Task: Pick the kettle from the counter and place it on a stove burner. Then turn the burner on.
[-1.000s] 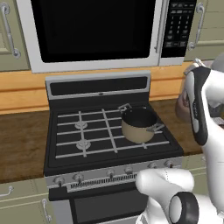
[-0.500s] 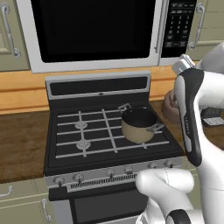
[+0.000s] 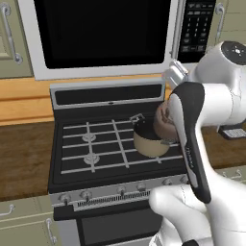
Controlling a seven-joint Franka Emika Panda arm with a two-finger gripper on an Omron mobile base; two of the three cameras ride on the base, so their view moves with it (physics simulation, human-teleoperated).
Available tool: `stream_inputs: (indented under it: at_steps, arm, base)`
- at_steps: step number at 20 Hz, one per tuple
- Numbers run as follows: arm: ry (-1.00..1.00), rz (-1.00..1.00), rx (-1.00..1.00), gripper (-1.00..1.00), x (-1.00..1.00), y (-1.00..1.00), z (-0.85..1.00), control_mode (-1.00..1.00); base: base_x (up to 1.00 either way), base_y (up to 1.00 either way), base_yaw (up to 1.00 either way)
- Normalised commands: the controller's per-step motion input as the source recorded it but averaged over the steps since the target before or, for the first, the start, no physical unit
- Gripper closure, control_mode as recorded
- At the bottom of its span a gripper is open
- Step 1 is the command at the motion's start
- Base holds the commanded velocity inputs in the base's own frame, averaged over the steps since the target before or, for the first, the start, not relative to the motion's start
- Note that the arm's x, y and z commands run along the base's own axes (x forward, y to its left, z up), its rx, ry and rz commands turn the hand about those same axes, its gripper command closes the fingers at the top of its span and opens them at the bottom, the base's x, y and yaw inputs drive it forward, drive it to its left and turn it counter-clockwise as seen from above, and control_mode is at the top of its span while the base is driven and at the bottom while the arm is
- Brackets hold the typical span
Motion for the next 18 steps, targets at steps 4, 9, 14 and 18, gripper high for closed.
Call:
stream_inputs:
  at_steps: [4,9,14,18]
  arm:
    - [0.00,0.11,0.00,1.00,-0.08,0.98,0.00,-1.00]
    - [0.00,0.12,0.00,1.00,0.00,1.00,-0.10,-1.00]
    - [0.08,0.12,0.00,1.00,0.00,0.98,-0.31,-1.00]
    - [0.14,0.09,0.00,1.00,0.00,0.84,-0.36,-1.00]
  base:
    - [0.00,0.00,0.00]
    - [0.00,0.00,0.00]
    - [0.00,0.00,0.00]
    - [0.00,0.00,0.00]
